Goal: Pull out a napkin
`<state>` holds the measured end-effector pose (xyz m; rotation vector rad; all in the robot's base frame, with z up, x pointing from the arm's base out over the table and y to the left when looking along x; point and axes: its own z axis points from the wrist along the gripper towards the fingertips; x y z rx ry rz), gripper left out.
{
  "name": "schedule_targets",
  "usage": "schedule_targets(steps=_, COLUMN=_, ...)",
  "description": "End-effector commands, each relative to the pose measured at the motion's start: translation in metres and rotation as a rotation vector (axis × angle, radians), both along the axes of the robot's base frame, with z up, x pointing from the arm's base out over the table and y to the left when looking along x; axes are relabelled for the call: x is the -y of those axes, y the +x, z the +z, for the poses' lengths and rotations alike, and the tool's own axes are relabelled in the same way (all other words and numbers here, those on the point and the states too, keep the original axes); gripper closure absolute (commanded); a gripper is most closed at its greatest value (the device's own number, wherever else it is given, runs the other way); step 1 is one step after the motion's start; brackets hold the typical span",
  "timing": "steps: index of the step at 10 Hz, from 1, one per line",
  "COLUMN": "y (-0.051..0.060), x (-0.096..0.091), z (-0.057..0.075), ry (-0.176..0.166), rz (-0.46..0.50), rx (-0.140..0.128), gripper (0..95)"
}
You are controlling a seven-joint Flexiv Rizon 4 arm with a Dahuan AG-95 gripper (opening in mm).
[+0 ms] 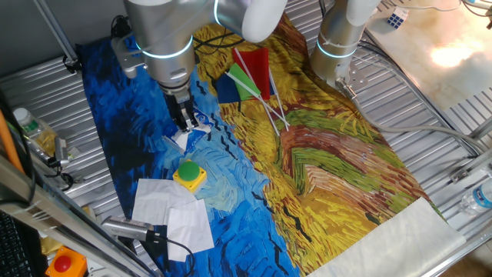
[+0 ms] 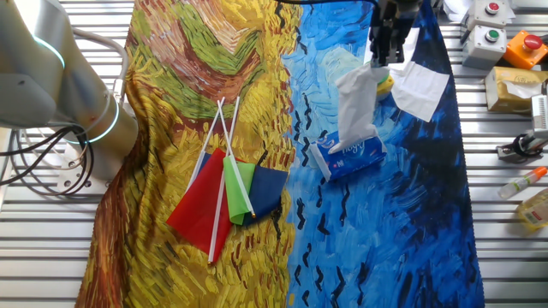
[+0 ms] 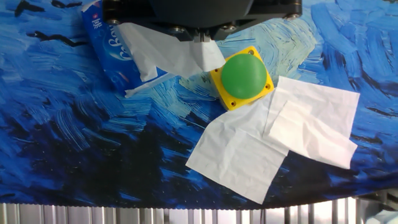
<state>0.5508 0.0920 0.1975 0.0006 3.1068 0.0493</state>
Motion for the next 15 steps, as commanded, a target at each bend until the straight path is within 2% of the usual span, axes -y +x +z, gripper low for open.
schedule_targets(steps=1, y=-0.0003, x=0.0004, z=0.0002, ry=-0.009, rz=-0.001, rx=-0.008, gripper=95.0)
schedule_targets(steps=3, y=-0.0003, x=0.0004, z=0.0002, ry=-0.033, rz=-0.001, rx=-0.016, gripper=95.0)
schedule_targets(steps=4, y=-0.0003, x=0.0004, z=0.0002, ry=-0.065, rz=0.025, rx=-0.032, gripper=95.0)
schedule_targets(steps=5, y=-0.0003, x=0.0004, z=0.0002, ry=-0.080, rz=0.055, rx=-0.035, gripper=95.0)
schedule_targets(steps=8, y=-0.0003, x=0.0004, z=0.0002, ry=-0.065, rz=0.091, rx=-0.050, gripper=95.0)
schedule_targets(steps=13, y=-0.0003, x=0.0004, z=0.0002, ry=-0.044, rz=0.094, rx=-0.039, gripper=95.0)
schedule_targets(steps=15, y=-0.0003, x=0.0004, z=0.0002, ry=-0.023, rz=0.115, rx=-0.036, gripper=95.0)
